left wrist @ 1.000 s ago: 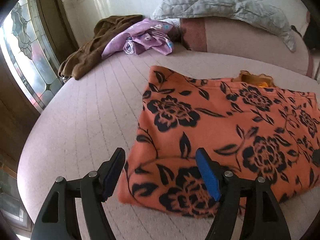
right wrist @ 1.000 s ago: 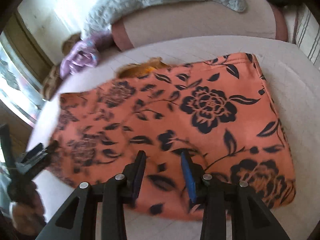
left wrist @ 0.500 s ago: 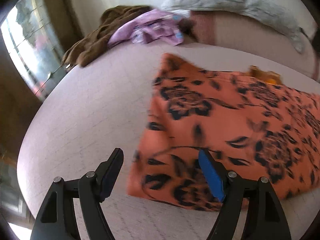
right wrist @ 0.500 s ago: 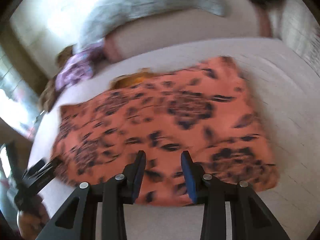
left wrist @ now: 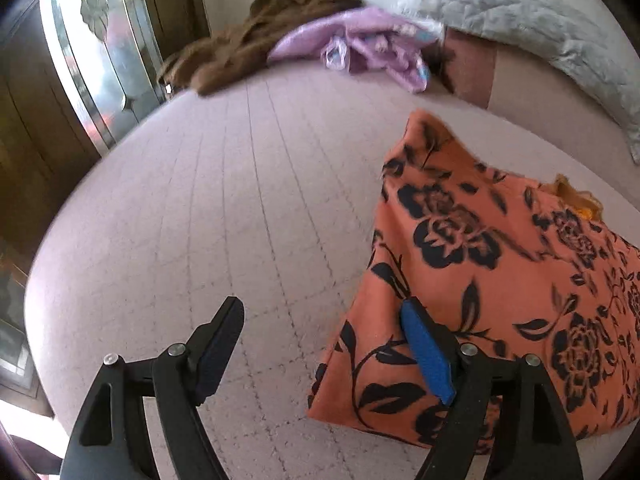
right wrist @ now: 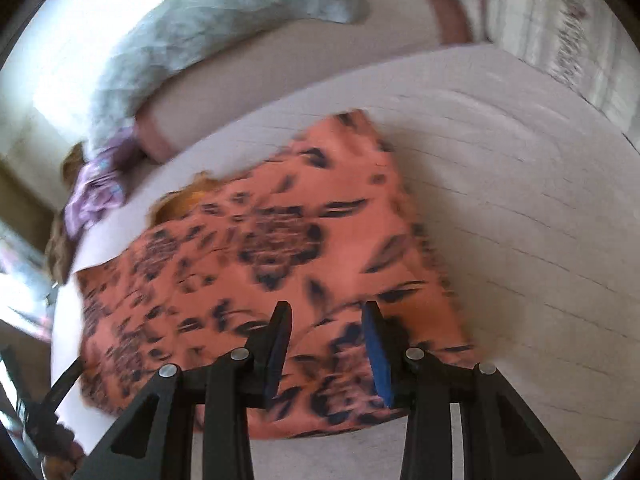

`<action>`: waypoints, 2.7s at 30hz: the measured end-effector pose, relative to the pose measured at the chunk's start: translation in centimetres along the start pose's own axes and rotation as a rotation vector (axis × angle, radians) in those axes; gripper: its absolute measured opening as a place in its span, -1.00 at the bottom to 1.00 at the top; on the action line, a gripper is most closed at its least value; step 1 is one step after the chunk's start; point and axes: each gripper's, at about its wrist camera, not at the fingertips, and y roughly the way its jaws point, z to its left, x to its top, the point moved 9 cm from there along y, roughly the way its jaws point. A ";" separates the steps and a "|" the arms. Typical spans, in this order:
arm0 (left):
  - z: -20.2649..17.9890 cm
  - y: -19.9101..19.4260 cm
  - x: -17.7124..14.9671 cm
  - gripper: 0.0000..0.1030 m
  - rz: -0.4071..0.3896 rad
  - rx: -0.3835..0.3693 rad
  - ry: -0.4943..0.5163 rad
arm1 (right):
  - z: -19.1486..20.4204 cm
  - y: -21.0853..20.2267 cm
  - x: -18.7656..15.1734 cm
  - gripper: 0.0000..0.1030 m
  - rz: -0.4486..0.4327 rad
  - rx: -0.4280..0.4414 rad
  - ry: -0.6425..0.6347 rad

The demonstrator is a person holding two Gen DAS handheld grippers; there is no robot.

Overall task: Fold small clothes
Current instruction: 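Grasp the folded dress edge with the left gripper and lift it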

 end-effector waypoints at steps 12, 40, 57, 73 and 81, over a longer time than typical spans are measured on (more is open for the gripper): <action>1.2 0.4 0.4 0.58 0.011 0.053 -0.007 | 1.1 0.0 0.4 -0.21 -0.001 0.019 -0.043; -2.7 -3.2 -5.1 0.53 0.114 -0.489 -0.470 | -2.8 0.6 -5.2 0.35 0.067 0.486 0.557; -2.3 -2.9 -3.2 -0.60 0.038 -0.504 -0.482 | -1.2 1.9 -0.2 -0.67 -0.144 0.318 0.410; 0.2 -8.5 -7.5 -0.65 0.032 -0.575 -0.397 | -2.2 -5.1 -2.6 -0.71 -0.254 0.261 0.270; 1.9 -8.0 -10.7 -0.45 0.158 -0.559 -0.355 | -7.9 -2.0 -7.4 -0.40 0.025 0.248 0.527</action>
